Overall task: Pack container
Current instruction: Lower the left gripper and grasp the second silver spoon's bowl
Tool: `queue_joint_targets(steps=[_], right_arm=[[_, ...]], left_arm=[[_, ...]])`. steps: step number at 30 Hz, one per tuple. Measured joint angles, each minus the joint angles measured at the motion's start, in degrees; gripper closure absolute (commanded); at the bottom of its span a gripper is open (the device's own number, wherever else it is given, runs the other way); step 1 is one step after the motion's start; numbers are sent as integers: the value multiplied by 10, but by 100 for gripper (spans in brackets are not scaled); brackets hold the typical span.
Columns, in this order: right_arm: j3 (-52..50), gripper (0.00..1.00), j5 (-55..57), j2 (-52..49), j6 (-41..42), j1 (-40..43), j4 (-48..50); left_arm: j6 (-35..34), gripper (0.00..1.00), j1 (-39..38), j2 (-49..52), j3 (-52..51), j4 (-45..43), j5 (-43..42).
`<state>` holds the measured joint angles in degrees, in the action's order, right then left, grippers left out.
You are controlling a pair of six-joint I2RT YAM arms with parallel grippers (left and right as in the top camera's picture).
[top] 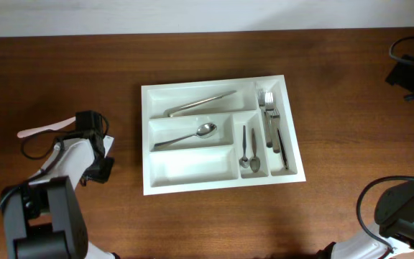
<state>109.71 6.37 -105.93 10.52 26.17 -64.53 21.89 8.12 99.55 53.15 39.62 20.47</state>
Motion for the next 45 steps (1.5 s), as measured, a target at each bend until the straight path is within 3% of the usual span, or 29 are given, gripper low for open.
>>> queue_joint_targets(steps=[4, 9, 17, 26, 45], right_arm=[[0, 1, 0, 0, 0, 0, 0], [0, 1, 0, 0, 0, 0, 0], [0, 1, 0, 0, 0, 0, 0], [0, 1, 0, 0, 0, 0, 0], [0, 1, 0, 0, 0, 0, 0]], left_arm=[[1, 62, 0, 4, 0, 0, 10], [4, 79, 0, 9, 0, 0, 15], [7, 82, 0, 12, 0, 0, 21], [2, 98, 1, 13, 0, -4, 56], [-1, 98, 2, 13, 1, -17, 66]])
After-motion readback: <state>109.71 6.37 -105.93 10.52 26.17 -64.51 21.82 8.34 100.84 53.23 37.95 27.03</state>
